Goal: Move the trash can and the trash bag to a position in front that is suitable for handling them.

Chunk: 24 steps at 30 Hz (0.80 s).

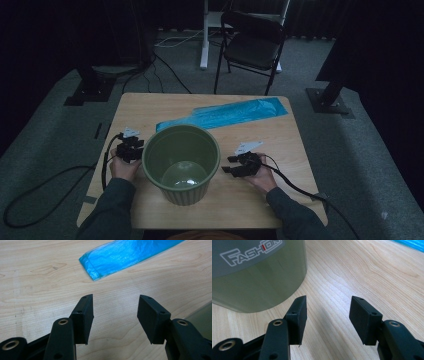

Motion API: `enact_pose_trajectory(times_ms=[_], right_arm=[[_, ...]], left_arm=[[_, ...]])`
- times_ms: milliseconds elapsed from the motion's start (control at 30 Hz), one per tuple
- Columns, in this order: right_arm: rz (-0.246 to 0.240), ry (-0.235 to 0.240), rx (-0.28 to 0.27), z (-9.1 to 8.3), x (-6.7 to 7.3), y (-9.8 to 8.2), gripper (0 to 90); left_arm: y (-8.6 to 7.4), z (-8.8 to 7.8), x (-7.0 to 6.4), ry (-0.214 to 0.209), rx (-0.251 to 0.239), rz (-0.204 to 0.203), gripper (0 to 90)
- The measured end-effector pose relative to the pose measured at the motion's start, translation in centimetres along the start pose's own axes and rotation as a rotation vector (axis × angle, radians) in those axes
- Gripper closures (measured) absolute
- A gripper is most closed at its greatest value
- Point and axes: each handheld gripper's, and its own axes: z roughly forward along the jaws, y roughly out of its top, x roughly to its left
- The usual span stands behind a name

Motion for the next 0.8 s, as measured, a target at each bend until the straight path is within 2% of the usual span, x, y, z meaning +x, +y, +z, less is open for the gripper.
enact_pose_trajectory(times_ms=[133,267,367,633,800], right_arm=[[-0.001,-0.003,0.006,0.0,0.0,-0.1,47.5],[-0.003,-0.001,0.006,0.0,0.0,-0.1,47.4],[-0.005,0.001,0.002,-0.1,0.1,0.0,47.2],[-0.022,0.017,-0.002,-0.4,0.7,0.2,46.7],[-0.019,0.026,-0.004,-0.2,0.7,0.4,46.6]], left_arm=[[0.0,-0.1,0.0,-0.009,0.002,-0.005,47.7],[-0.1,-0.8,-0.3,-0.033,0.0,0.01,47.9],[-0.3,-1.7,-0.7,-0.074,-0.005,0.023,47.7],[-1.2,-3.6,-2.2,-0.13,0.025,0.128,46.7],[-1.5,-4.3,-2.5,-0.153,0.034,0.158,45.5]])
